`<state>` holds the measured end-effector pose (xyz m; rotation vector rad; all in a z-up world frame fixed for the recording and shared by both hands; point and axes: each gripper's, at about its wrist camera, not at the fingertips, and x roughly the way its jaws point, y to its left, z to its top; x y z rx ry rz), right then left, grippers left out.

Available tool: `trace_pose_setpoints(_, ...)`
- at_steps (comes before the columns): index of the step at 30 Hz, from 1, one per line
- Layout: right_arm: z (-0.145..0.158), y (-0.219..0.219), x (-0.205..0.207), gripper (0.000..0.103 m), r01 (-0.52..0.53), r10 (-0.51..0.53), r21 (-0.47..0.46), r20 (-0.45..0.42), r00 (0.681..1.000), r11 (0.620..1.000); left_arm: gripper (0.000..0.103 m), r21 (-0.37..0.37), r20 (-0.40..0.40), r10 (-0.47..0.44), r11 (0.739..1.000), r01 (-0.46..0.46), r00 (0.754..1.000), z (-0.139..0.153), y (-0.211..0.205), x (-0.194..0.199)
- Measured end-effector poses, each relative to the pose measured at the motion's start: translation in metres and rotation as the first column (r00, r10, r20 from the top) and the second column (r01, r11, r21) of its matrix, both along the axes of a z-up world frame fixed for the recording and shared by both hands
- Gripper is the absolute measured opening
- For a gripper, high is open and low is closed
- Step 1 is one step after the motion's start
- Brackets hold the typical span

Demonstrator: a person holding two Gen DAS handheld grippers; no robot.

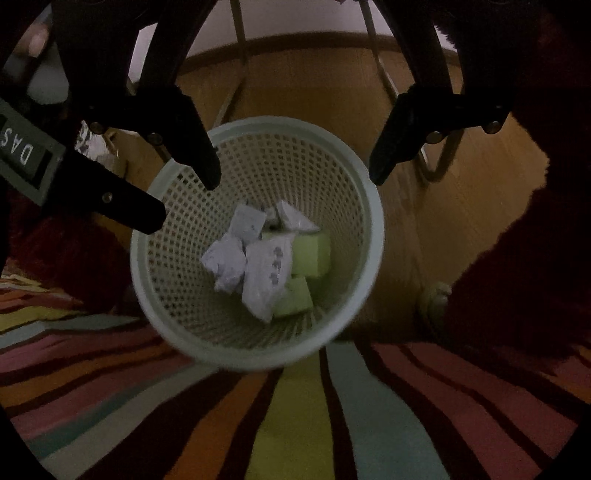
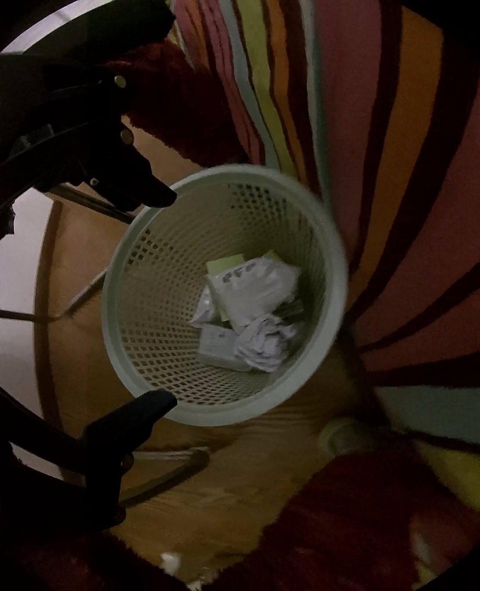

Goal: Collect trash

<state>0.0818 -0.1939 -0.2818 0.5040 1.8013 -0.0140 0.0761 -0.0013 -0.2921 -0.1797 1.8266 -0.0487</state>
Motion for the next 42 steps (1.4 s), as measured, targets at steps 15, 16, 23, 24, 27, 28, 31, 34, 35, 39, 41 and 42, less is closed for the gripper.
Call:
trace_pose_setpoints(15,0.07,0.005,0.001,0.095,-0.094,0.109,-0.071,0.256,0.96,0.993,0.08,0.06,0.284,-0.041,0.998,0.025,0.958,0.08,0.018,0.007)
trace_pose_setpoints(16,0.076,0.005,0.001,0.095,-0.1,0.116,-0.074,0.276,0.954,0.992,0.08,0.066,0.3,-0.047,0.997,0.028,0.953,0.084,0.018,0.006)
trace_pose_setpoints(23,0.105,0.006,-0.007,0.095,-0.115,0.156,-0.129,0.376,0.913,0.985,0.08,0.102,0.395,-0.101,0.993,0.066,0.913,0.11,0.017,-0.001)
trace_pose_setpoints(24,0.11,0.005,-0.008,0.095,-0.115,0.163,-0.141,0.392,0.905,0.983,0.08,0.106,0.405,-0.108,0.992,0.071,0.908,0.112,0.016,-0.002)
trace_pose_setpoints(27,0.126,0.003,-0.012,0.095,-0.109,0.181,-0.184,0.442,0.878,0.977,0.08,0.112,0.444,-0.12,0.991,0.078,0.888,0.124,0.013,-0.005)
trace_pose_setpoints(28,0.132,0.002,-0.014,0.095,-0.103,0.186,-0.199,0.464,0.866,0.975,0.08,0.112,0.46,-0.122,0.991,0.079,0.879,0.129,0.013,-0.006)
trace_pose_setpoints(31,0.151,-0.001,-0.017,0.095,-0.083,0.196,-0.232,0.518,0.832,0.969,0.08,0.115,0.498,-0.122,0.991,0.074,0.859,0.141,0.015,-0.008)
trace_pose_setpoints(34,0.166,-0.004,-0.02,0.095,-0.072,0.213,-0.264,0.557,0.803,0.962,0.08,0.116,0.532,-0.117,0.991,0.064,0.839,0.152,0.018,-0.01)
trace_pose_setpoints(35,0.17,-0.004,-0.02,0.095,-0.068,0.219,-0.274,0.569,0.793,0.959,0.08,0.116,0.539,-0.115,0.991,0.061,0.834,0.155,0.018,-0.011)
trace_pose_setpoints(39,0.185,-0.003,-0.024,0.095,-0.063,0.236,-0.293,0.607,0.758,0.954,0.08,0.11,0.564,-0.105,0.993,0.052,0.819,0.166,0.019,-0.013)
trace_pose_setpoints(41,0.195,-0.002,-0.026,0.095,-0.058,0.248,-0.306,0.63,0.736,0.95,0.08,0.113,0.583,-0.107,0.992,0.05,0.806,0.174,0.018,-0.014)
trace_pose_setpoints(42,0.2,-0.001,-0.027,0.095,-0.054,0.254,-0.313,0.645,0.721,0.948,0.08,0.112,0.593,-0.107,0.992,0.05,0.798,0.179,0.018,-0.015)
